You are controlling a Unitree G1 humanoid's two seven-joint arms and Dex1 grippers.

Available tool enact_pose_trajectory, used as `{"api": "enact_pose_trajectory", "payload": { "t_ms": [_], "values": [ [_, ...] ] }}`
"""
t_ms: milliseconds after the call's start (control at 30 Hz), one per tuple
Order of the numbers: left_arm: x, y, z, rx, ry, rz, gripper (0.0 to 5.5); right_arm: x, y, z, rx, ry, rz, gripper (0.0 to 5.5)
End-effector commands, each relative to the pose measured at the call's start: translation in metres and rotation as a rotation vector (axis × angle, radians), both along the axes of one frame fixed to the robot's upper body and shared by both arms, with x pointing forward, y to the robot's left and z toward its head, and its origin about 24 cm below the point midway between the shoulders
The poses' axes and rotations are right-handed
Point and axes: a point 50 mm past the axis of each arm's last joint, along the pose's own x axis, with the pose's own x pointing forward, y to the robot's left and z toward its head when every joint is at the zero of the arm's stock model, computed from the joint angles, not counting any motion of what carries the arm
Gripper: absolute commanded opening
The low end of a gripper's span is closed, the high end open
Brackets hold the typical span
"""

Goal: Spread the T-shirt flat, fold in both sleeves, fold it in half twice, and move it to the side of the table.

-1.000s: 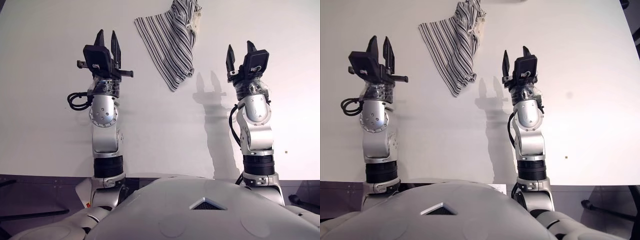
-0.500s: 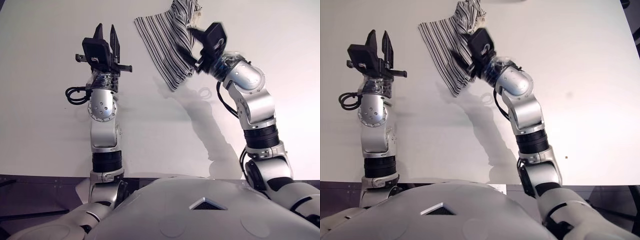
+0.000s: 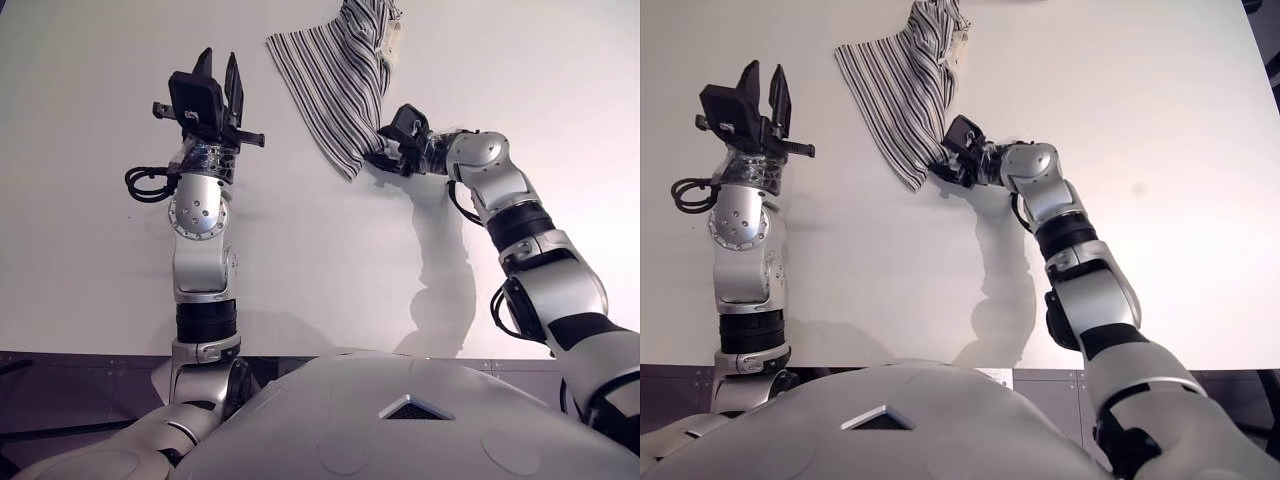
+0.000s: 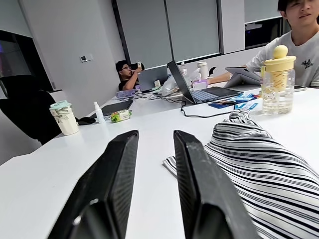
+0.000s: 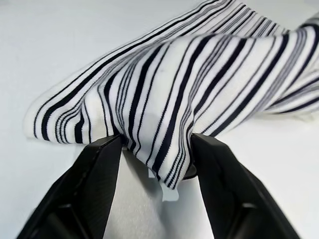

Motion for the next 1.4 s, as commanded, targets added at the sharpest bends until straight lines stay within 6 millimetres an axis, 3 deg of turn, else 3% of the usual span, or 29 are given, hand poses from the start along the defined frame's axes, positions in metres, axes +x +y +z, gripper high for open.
{"api": "enact_pose_trajectory", "payload": {
  "t_ms": [33, 200, 300, 333, 400, 500, 633, 733, 800, 900, 1033, 1167, 1300, 1400],
  "values": [
    [0.002, -0.002, 0.007, 0.008, -0.011, -0.028, 1.29, -0.021, -0.016, -0.022, -0.105, 0.087, 0.156, 2.49],
    [0.000, 0.002, 0.011, 0.020, -0.016, -0.023, 1.29, -0.051, -0.062, -0.021, -0.266, 0.142, 0.415, 2.49],
    [0.006, 0.007, 0.025, 0.035, -0.055, -0.027, 1.29, -0.077, -0.098, -0.010, -0.352, 0.192, 0.523, 2.49],
    [0.009, 0.010, 0.030, 0.039, -0.069, -0.024, 1.29, -0.076, -0.103, -0.002, -0.343, 0.163, 0.497, 2.49],
    [0.010, 0.018, 0.035, 0.038, -0.084, 0.005, 1.29, -0.054, -0.093, 0.026, -0.222, 0.026, 0.376, 2.49],
    [0.008, 0.018, 0.030, 0.027, -0.070, 0.020, 1.29, -0.024, -0.056, 0.065, 0.045, -0.123, 0.250, 2.49],
    [0.008, 0.012, 0.025, 0.023, -0.056, -0.002, 1.29, 0.003, -0.003, 0.086, 0.198, -0.228, 0.190, 2.79],
    [0.008, 0.010, 0.022, 0.022, -0.048, -0.006, 1.29, 0.024, 0.031, 0.081, 0.155, -0.202, 0.170, 3.36],
    [0.009, 0.006, 0.022, 0.022, -0.048, -0.017, 1.29, 0.026, 0.047, 0.064, 0.068, -0.143, 0.201, 3.36],
    [0.010, 0.003, 0.021, 0.020, -0.047, -0.032, 1.29, 0.019, 0.046, 0.034, -0.086, -0.041, 0.269, 3.36],
    [0.006, 0.004, 0.018, 0.023, -0.036, -0.027, 1.29, 0.017, 0.019, 0.023, -0.143, 0.119, 0.297, 3.36],
    [0.005, 0.004, 0.018, 0.021, -0.036, -0.019, 1.29, 0.002, -0.023, 0.008, -0.175, 0.311, 0.365, 3.36],
    [0.005, 0.006, 0.025, 0.020, -0.057, -0.007, 1.29, -0.044, -0.093, -0.011, -0.265, 0.516, 0.510, 3.36],
    [0.012, 0.008, 0.050, 0.028, -0.116, -0.019, 1.29, -0.083, -0.123, -0.006, -0.320, 0.562, 0.599, 3.36]
  ]
}}
